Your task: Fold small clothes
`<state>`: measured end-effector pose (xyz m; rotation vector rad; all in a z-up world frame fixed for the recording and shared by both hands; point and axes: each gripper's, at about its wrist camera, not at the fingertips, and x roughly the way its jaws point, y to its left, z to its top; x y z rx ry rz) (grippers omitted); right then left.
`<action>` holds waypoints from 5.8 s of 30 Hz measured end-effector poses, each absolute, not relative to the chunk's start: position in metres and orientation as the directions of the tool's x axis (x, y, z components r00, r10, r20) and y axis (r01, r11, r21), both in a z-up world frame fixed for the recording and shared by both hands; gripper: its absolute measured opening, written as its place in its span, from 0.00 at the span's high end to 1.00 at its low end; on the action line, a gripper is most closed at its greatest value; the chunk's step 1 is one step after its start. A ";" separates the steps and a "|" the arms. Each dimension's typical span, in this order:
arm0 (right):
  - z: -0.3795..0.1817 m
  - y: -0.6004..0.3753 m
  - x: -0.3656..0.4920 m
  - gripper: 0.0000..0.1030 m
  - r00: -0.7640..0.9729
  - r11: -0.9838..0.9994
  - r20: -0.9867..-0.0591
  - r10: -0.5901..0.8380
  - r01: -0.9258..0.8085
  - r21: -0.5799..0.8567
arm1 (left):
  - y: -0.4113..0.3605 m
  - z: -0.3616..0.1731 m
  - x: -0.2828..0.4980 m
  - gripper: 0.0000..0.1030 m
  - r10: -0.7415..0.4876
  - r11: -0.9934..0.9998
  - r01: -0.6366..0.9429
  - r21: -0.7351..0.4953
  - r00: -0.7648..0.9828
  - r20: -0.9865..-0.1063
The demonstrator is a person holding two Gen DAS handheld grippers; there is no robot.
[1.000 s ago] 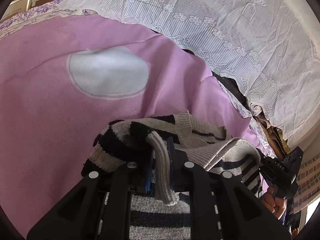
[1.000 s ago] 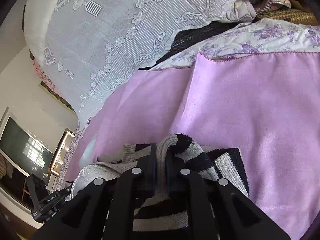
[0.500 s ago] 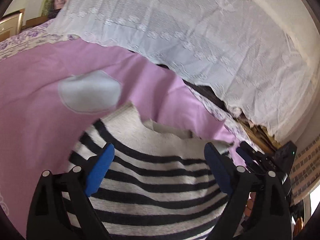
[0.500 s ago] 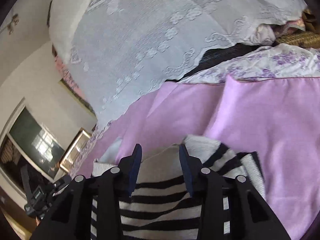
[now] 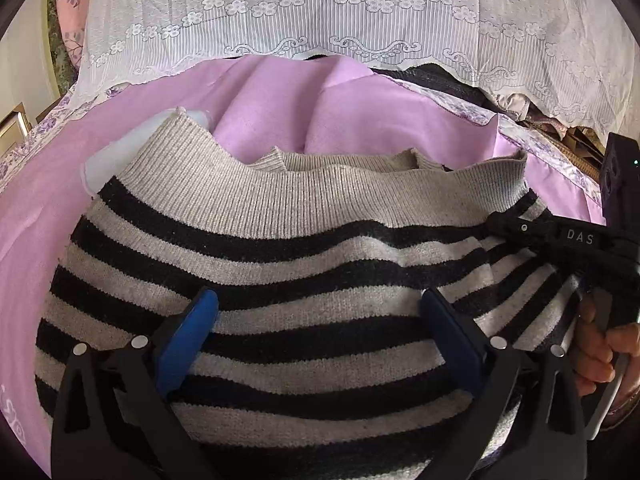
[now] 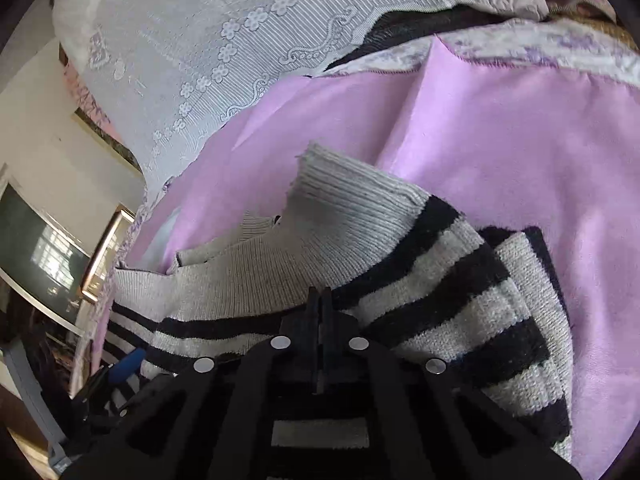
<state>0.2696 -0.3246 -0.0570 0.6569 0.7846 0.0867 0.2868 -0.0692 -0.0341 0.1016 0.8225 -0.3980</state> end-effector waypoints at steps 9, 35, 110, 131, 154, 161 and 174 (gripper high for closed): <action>-0.012 -0.267 0.242 0.87 0.773 0.876 -0.523 0.358 -0.085 0.475 | -0.063 -0.019 0.269 0.05 -0.368 0.900 0.427 -0.088 0.635 -0.679; -0.038 -0.257 0.149 0.77 0.769 0.950 -0.619 0.159 0.051 0.307 | -0.025 -0.029 0.215 0.04 -0.249 0.934 0.357 0.012 0.673 -0.697; -0.043 -0.263 0.126 0.03 0.739 0.951 -0.661 -0.134 0.283 0.124 | 0.021 -0.036 0.207 0.04 -0.059 0.975 0.192 0.116 0.718 -0.693; -0.043 -0.265 0.124 0.03 0.749 0.949 -0.653 -0.113 0.277 0.153 | 0.027 -0.018 0.180 0.04 0.096 0.973 0.042 0.225 0.818 -0.567; -0.030 -0.298 0.109 0.03 0.811 0.905 -0.582 0.060 0.202 0.374 | -0.084 0.069 0.132 0.04 0.096 0.962 0.030 0.271 0.894 -0.437; -0.013 -0.377 0.092 0.03 0.853 0.747 -0.494 0.172 0.214 0.630 | -0.112 0.024 0.163 0.04 0.024 0.983 0.086 0.164 0.819 -0.574; -0.058 -0.368 0.119 0.23 0.750 0.676 -0.534 0.390 0.160 0.719 | -0.109 -0.030 0.183 0.04 0.014 0.988 0.091 0.126 0.757 -0.653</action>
